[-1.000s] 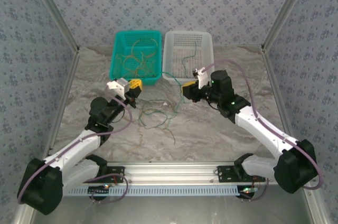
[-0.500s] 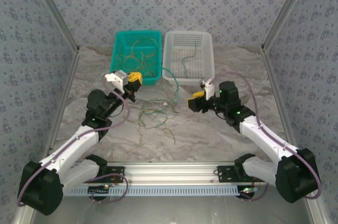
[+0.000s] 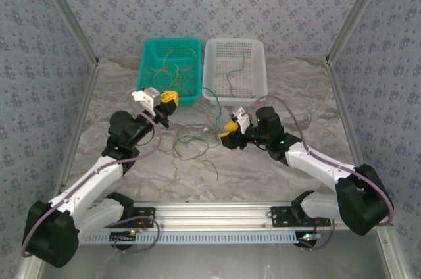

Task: Untangle the cables

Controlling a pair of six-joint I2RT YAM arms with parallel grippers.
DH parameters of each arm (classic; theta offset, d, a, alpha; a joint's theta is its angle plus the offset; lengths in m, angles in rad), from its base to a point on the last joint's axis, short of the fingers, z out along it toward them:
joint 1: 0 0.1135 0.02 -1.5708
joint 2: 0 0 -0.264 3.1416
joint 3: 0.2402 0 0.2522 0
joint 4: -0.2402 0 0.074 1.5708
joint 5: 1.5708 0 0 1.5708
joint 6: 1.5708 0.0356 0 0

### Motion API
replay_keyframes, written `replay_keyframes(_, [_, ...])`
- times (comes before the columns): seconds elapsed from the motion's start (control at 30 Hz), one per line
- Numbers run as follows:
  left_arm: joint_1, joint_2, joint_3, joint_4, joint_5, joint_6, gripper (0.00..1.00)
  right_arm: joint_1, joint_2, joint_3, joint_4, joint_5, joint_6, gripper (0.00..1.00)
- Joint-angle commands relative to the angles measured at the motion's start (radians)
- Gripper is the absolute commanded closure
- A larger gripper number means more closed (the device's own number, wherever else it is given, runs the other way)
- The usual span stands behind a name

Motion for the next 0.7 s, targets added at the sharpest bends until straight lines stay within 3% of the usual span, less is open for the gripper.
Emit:
replay_keyframes(0.0, [0.006,-0.005,0.027,0.016,0.016,-0.012,1.00,0.005,0.012,0.053,0.043,0.009,0.008,0.46])
replay_keyframes(0.27, [0.006,-0.010,0.014,0.011,0.013,-0.010,1.00,0.007,0.028,0.092,0.024,-0.002,0.026,0.44])
replay_keyframes(0.3, [0.006,-0.008,0.014,0.011,0.013,-0.010,1.00,0.007,0.034,0.098,0.023,0.002,0.028,0.49])
replay_keyframes(0.47, [0.006,-0.011,0.008,0.011,0.012,-0.008,1.00,0.001,0.070,0.130,0.001,0.062,0.050,0.91])
replay_keyframes(0.53, [0.006,-0.014,0.005,0.009,0.003,-0.006,1.00,-0.006,0.075,0.140,-0.011,0.087,0.065,1.00])
replay_keyframes(0.67, [0.007,-0.015,-0.012,-0.007,-0.060,0.015,1.00,-0.045,0.063,0.137,-0.023,0.135,0.111,1.00])
